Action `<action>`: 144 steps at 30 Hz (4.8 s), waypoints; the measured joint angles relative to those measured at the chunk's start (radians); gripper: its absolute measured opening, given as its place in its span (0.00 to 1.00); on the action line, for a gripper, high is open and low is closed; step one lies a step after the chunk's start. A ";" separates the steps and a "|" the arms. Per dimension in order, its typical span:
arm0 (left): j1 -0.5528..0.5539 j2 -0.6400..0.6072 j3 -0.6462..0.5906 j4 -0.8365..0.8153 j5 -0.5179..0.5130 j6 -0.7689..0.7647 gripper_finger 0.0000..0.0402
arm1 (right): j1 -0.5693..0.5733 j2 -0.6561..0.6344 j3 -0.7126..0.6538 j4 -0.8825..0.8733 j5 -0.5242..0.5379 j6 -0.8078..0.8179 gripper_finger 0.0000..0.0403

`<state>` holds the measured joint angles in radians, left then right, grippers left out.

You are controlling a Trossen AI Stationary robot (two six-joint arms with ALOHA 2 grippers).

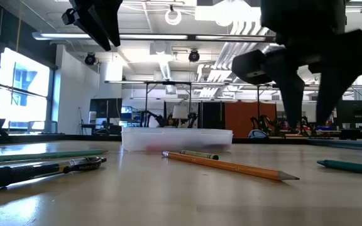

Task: Pick & place school supplies into a supply box
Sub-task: Put the blue pencil into the supply box

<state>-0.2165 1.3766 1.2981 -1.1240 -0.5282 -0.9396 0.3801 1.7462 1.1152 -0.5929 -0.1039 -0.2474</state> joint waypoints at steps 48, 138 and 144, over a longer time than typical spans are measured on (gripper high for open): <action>0.000 0.000 0.000 0.087 -0.008 -0.001 0.53 | 0.206 -0.234 -0.439 0.231 -0.114 -0.219 0.24; 0.000 0.000 0.000 0.128 -0.016 0.079 0.53 | -0.506 0.256 -0.032 0.918 -0.054 -0.215 0.03; 0.000 0.000 0.000 0.127 -0.003 0.105 0.53 | -0.495 0.258 -0.023 0.904 0.060 -0.266 0.10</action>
<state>-0.2161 1.3769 1.2980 -0.9968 -0.5314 -0.8350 -0.1154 2.0041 1.0927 0.3114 -0.0440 -0.5130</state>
